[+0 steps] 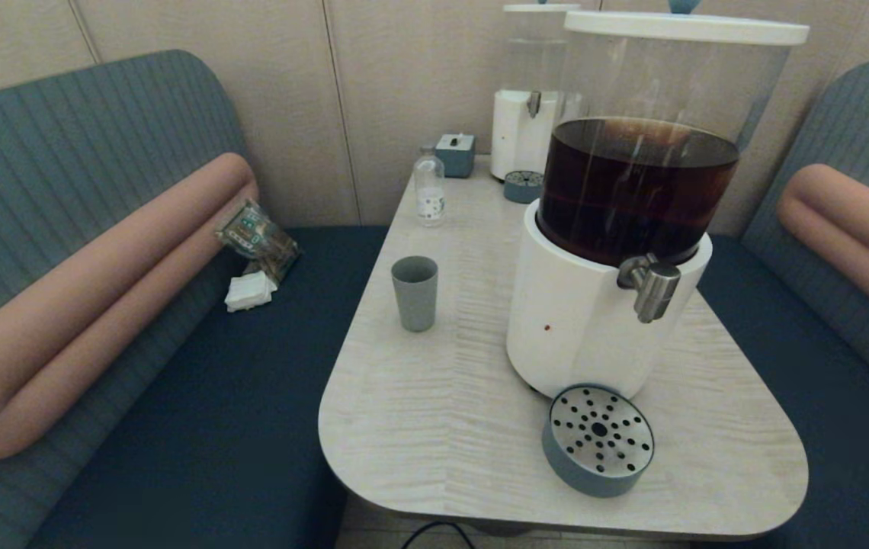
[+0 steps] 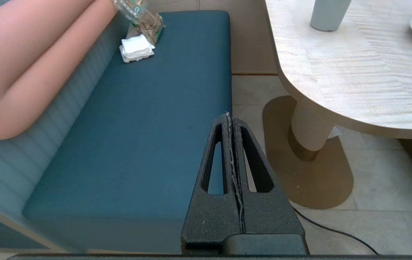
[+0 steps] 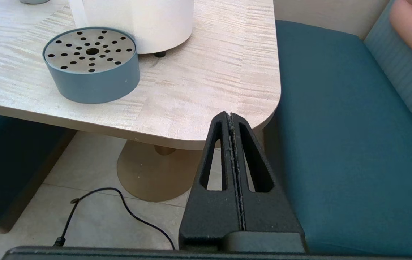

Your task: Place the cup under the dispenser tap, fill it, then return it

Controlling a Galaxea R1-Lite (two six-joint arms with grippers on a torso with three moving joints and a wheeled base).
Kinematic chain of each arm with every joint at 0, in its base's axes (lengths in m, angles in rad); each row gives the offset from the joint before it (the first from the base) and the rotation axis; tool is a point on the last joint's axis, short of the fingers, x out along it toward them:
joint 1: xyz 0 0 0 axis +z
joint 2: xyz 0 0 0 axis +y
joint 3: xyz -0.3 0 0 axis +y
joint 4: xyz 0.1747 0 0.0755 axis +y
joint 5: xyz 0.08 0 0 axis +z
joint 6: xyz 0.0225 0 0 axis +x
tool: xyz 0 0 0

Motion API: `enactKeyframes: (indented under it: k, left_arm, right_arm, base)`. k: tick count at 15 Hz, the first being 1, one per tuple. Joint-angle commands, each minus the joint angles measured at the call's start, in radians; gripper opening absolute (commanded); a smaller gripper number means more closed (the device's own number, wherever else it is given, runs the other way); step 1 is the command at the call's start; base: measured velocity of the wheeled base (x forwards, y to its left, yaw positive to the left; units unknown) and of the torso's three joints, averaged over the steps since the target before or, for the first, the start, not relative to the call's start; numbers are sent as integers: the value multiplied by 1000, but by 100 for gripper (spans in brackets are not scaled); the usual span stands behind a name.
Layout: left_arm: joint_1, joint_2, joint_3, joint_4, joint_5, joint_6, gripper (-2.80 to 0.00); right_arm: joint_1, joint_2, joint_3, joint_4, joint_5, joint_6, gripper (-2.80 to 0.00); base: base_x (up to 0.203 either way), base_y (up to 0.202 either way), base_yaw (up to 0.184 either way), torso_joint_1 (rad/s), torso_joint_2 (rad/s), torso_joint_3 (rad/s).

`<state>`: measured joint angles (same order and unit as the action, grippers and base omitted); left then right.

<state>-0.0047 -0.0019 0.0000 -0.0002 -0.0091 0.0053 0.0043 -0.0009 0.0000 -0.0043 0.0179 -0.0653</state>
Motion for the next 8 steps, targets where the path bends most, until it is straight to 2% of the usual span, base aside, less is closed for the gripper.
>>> enactKeyframes:
  k: [1,8]
  left_arm:
    - [0,2,2,-1,0,1,-280]
    - [0,2,2,0,0,-7,-280]
  right_arm:
    - [0,-2,1,0,1,-1,-280]
    - [0,-2,2,0,1,-1,-280]
  base:
    - [0,0,0,0,0,0]
    - [0,0,0,0,0,0]
